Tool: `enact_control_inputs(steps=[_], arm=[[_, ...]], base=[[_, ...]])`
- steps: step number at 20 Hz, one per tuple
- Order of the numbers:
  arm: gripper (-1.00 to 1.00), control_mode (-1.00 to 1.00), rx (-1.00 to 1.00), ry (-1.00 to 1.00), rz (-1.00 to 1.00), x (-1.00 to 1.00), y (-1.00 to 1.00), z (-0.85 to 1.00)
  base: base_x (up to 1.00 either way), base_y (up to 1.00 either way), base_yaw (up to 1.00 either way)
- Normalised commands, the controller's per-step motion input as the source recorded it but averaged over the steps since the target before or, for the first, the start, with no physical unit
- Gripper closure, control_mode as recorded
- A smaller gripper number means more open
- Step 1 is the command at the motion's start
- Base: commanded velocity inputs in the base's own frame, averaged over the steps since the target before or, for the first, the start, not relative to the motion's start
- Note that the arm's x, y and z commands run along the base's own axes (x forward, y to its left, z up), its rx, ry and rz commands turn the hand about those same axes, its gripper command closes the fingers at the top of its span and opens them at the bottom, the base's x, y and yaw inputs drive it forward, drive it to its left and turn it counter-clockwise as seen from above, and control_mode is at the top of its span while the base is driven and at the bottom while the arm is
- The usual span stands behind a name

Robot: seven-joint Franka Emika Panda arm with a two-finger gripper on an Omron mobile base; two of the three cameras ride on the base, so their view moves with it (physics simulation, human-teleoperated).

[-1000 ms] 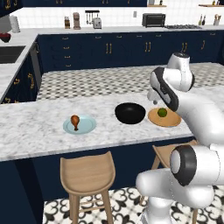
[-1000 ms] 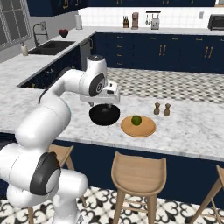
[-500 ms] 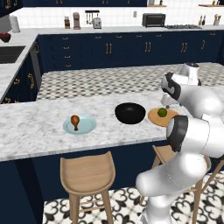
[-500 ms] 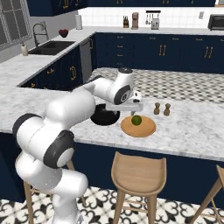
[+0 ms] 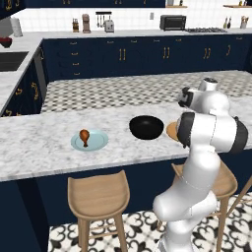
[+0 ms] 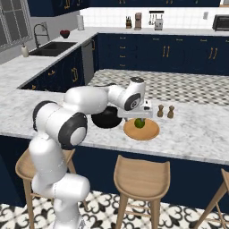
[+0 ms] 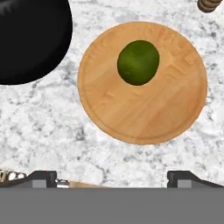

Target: Pick the chicken drumstick and lime from their plates and place them in the bowl. Then put the bowl in the fridge.

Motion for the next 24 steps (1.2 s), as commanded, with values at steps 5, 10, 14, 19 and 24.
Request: enact_control_inputs(steps=[5,10,14,19,24], arm=[[-1.0,-1.0,0.0,0.05,-0.05,0.46,0.0,-0.09],[-1.0,-1.0,0.0,0.06,-0.03,0.46,-0.02,-0.29],[-1.0,-1.0,0.0,0.0,-0.01,0.01,-0.04,-0.41],[-1.0,-1.0,0.0,0.0,0.0,0.05,-0.04,-0.31],[-1.0,-1.0,0.0,0.0,-0.05,0.43,0.03,-0.18]], base=[[0.0,0.0,0.0],[0.0,0.0,0.0],[0.0,0.0,0.0],[0.0,0.0,0.0],[0.0,0.0,0.0]])
